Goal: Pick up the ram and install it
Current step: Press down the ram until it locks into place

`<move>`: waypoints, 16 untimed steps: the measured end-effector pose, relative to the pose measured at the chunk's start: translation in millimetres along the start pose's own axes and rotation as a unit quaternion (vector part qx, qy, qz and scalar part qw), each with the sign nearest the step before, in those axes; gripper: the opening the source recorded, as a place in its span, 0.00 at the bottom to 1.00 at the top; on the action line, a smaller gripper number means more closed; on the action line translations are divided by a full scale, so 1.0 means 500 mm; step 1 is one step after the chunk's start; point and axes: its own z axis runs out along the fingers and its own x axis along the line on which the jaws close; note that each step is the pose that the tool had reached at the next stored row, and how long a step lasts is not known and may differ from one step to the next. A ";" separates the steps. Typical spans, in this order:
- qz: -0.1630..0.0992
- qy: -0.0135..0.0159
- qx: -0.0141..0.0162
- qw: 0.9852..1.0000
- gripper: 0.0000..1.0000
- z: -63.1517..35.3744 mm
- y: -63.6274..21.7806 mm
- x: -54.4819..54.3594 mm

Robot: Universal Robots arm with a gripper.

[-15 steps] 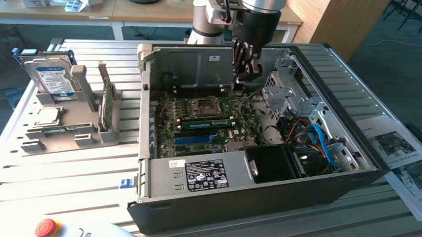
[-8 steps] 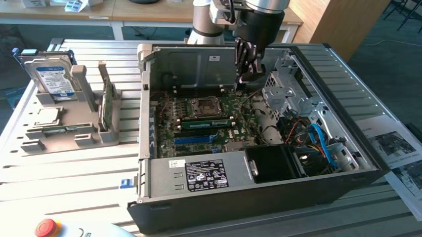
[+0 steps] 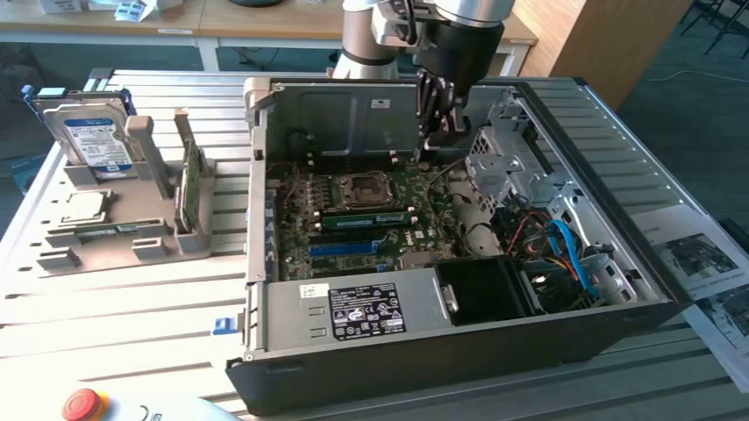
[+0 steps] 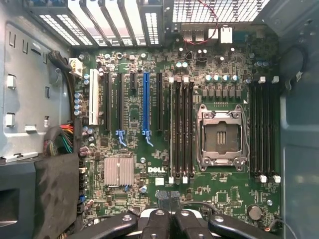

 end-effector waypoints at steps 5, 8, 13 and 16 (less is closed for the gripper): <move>0.000 0.000 0.000 1.000 0.10 0.012 0.000 0.000; 0.000 0.000 0.000 1.000 0.10 0.020 -0.001 -0.001; 0.000 0.000 0.000 1.000 0.10 0.033 -0.001 -0.001; 0.000 0.000 0.000 1.000 0.10 0.041 -0.001 -0.002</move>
